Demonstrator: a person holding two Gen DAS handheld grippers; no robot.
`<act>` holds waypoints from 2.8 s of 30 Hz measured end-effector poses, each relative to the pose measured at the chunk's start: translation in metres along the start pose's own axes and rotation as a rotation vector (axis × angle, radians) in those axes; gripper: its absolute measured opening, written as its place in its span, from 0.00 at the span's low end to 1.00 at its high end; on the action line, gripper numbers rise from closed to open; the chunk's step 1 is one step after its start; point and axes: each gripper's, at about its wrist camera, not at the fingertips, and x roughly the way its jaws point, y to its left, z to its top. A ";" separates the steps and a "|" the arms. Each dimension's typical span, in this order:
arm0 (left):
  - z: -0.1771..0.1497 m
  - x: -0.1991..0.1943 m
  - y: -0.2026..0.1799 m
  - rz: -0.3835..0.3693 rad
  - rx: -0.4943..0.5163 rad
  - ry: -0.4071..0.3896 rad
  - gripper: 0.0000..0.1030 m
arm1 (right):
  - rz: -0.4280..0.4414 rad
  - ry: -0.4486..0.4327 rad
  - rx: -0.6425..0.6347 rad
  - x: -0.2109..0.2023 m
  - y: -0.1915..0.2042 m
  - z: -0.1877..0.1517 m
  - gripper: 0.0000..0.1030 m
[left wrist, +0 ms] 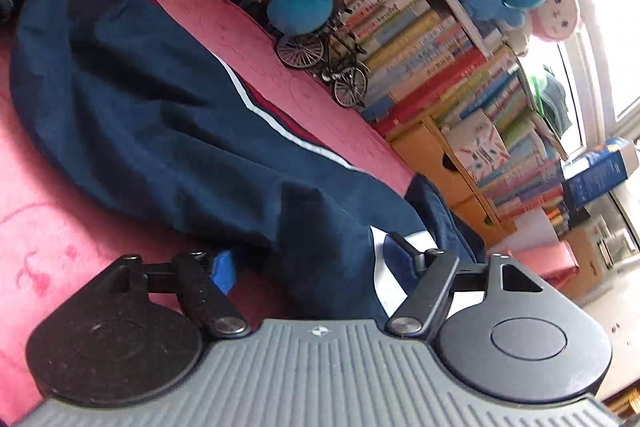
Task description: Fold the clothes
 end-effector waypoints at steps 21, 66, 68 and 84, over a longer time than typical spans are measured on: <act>0.059 -0.011 0.019 0.430 0.280 -0.240 0.11 | -0.014 0.146 -0.247 0.035 0.050 -0.021 0.88; -0.154 -0.126 -0.012 0.156 0.511 0.085 0.72 | 0.021 -0.055 -0.388 -0.099 0.094 -0.121 0.87; -0.158 -0.120 -0.018 0.191 0.564 0.075 0.68 | -0.020 -0.057 -0.361 -0.100 0.083 -0.122 0.87; -0.162 -0.178 -0.032 0.197 0.692 0.193 0.28 | 0.061 0.175 -0.276 -0.113 0.037 -0.091 0.42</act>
